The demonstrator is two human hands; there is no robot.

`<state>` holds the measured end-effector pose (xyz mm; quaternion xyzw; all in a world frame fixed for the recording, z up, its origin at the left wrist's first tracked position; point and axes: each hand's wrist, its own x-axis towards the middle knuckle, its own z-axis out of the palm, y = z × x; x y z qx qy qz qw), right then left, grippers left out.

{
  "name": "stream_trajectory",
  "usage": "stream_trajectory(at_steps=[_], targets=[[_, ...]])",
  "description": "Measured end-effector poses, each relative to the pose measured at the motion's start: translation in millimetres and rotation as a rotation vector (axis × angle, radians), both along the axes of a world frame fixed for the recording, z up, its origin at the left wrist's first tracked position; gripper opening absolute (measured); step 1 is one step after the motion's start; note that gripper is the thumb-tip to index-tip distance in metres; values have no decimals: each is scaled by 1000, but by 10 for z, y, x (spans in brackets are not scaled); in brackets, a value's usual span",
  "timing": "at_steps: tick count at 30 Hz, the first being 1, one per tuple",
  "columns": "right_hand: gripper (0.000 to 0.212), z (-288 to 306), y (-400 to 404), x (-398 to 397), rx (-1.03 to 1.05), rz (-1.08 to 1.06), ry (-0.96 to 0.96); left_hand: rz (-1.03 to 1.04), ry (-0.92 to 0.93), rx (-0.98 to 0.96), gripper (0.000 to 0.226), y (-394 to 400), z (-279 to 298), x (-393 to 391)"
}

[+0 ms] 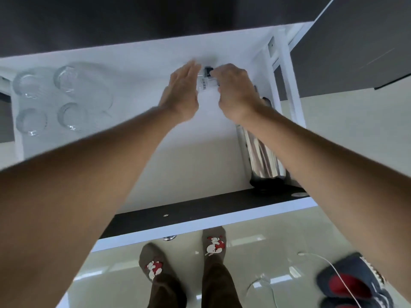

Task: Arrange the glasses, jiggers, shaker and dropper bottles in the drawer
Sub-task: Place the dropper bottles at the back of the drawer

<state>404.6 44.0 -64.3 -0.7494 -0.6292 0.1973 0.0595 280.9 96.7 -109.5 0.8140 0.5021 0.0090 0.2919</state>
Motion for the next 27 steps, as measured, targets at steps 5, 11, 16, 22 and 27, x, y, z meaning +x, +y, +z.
stream_trajectory(at_steps=[5,11,16,22,27], targets=[[43,-218,289,-161,-163,87,-167,-120,179,58,56,168,-23,-170],[39,-387,61,-212,-231,181,-257,-7,187,84,49,-122,-122,-491],[37,-418,1,-233,-229,191,-253,-147,71,40,46,-142,-91,-348],[39,-407,-76,-230,-176,183,-215,29,110,71,17,-181,-94,-571],[44,-355,25,-361,-101,113,-49,415,-204,-18,39,-256,-58,-876]])
